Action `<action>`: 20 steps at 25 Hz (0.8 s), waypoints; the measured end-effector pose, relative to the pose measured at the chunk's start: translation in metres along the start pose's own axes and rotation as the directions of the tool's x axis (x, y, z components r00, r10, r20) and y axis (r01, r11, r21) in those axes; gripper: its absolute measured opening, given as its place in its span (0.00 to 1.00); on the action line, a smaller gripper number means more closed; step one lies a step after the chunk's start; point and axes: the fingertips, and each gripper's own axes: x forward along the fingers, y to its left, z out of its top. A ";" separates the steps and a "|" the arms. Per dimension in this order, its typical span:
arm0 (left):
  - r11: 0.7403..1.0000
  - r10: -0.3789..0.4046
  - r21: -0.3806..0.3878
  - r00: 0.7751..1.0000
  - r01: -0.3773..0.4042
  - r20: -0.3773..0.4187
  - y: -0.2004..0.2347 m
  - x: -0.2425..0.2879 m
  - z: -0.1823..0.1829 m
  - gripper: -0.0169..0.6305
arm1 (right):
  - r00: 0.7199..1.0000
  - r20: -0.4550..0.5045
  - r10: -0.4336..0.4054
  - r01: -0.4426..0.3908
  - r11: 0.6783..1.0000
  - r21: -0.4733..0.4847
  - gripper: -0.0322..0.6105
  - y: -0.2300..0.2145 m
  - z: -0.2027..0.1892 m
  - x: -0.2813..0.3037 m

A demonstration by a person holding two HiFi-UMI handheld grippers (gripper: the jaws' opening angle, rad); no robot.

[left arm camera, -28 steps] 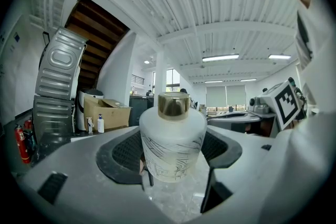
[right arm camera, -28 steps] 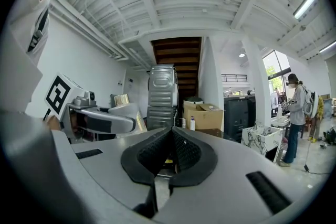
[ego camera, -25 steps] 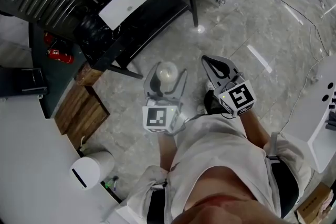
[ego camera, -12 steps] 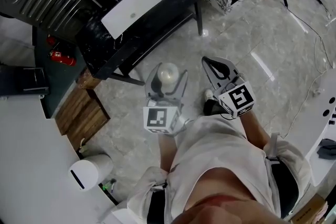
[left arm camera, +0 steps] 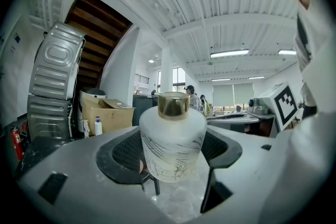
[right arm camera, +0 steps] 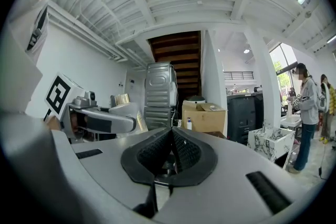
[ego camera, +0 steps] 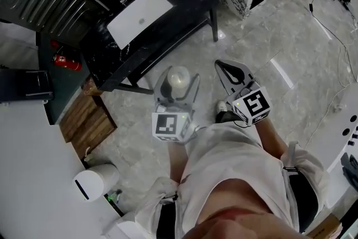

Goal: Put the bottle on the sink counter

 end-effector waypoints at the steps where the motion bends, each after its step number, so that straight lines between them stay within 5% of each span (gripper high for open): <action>1: 1.000 0.004 -0.001 1.000 -0.004 -0.003 0.000 0.005 0.001 0.53 | 1.000 0.001 0.005 -0.005 1.000 0.001 0.05 -0.006 0.001 0.003; 20: 0.998 0.061 -0.014 0.998 -0.061 -0.007 0.023 0.070 0.009 0.53 | 0.997 0.017 0.080 -0.080 0.997 0.017 0.05 -0.061 0.006 0.055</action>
